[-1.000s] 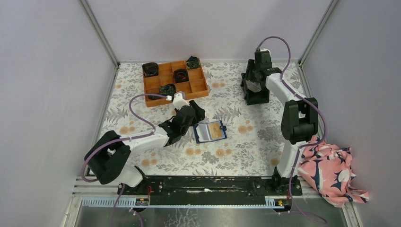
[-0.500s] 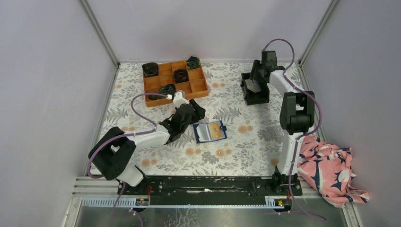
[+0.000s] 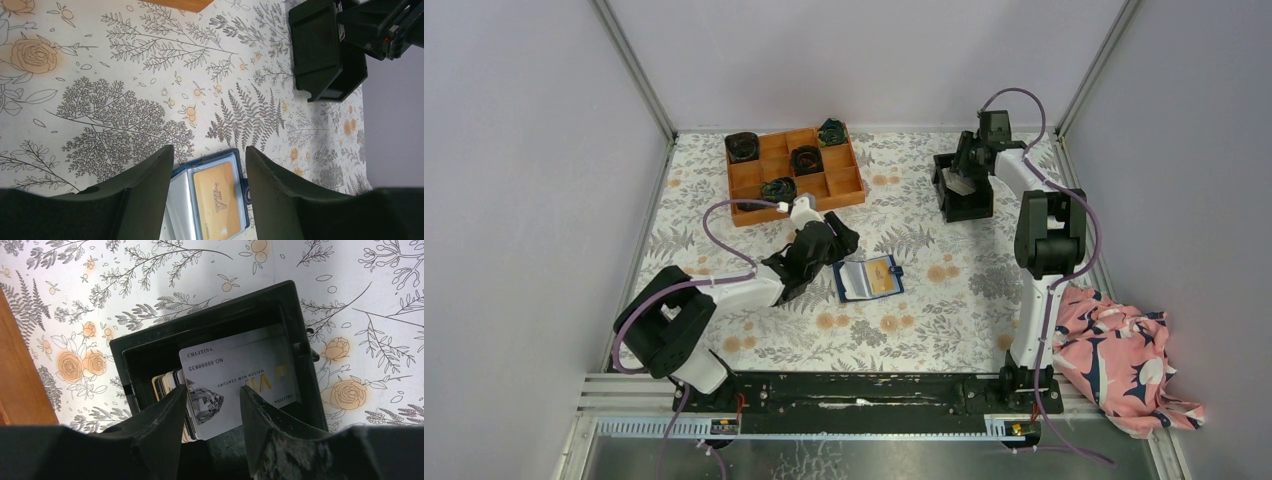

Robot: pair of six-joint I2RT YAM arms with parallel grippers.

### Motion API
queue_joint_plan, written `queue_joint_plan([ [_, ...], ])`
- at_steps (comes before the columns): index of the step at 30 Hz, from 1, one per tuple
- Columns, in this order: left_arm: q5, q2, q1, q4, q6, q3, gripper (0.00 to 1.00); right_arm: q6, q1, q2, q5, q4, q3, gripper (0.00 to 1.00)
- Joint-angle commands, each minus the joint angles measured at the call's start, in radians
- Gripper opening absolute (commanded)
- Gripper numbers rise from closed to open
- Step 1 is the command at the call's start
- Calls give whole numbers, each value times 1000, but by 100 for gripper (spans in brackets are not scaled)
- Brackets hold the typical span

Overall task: Put the credit cards into the card holder
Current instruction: Pick up the credit card from the storage box.

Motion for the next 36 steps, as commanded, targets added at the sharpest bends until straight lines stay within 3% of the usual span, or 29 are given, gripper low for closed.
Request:
queue_joint_plan([
  [1,12,12,9,72,-9,-14,62,26,-3,-3,-81,3,18,49],
  [36,51,30,16,110,-36,-33,62,80,27,-106,-148,6,4,37],
])
